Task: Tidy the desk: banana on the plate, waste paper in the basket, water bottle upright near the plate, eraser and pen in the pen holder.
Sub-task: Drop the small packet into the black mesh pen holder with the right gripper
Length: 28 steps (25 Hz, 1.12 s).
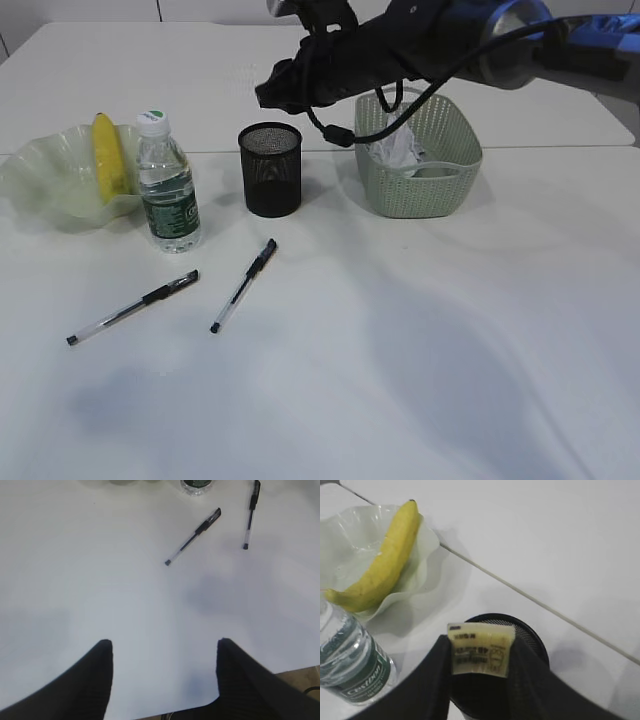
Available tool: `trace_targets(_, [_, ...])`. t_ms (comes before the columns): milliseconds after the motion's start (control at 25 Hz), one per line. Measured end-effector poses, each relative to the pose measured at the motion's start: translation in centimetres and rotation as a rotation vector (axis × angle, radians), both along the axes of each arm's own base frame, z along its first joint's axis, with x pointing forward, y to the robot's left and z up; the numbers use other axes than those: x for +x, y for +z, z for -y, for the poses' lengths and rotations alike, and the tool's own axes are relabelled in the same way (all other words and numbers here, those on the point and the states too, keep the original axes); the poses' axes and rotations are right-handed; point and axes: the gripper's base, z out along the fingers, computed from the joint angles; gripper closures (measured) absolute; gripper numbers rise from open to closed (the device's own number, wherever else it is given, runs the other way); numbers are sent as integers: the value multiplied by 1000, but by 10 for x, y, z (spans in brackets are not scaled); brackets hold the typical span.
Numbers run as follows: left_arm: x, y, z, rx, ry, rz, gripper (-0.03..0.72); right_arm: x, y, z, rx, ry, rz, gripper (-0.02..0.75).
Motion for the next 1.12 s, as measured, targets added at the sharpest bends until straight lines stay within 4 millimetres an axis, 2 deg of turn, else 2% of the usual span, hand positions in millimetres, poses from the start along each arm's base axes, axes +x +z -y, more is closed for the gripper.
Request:
trace_targets(200, [0, 0, 0, 2, 1, 0, 228, 2, 0, -3, 38, 22, 42, 517])
trace_targets(640, [0, 0, 0, 1, 1, 2, 228, 12, -32, -6, 44, 2, 39, 517])
trace_targets(1120, [1, 1, 0, -2, 0, 16, 230, 15, -38, -6, 21, 3, 75, 517])
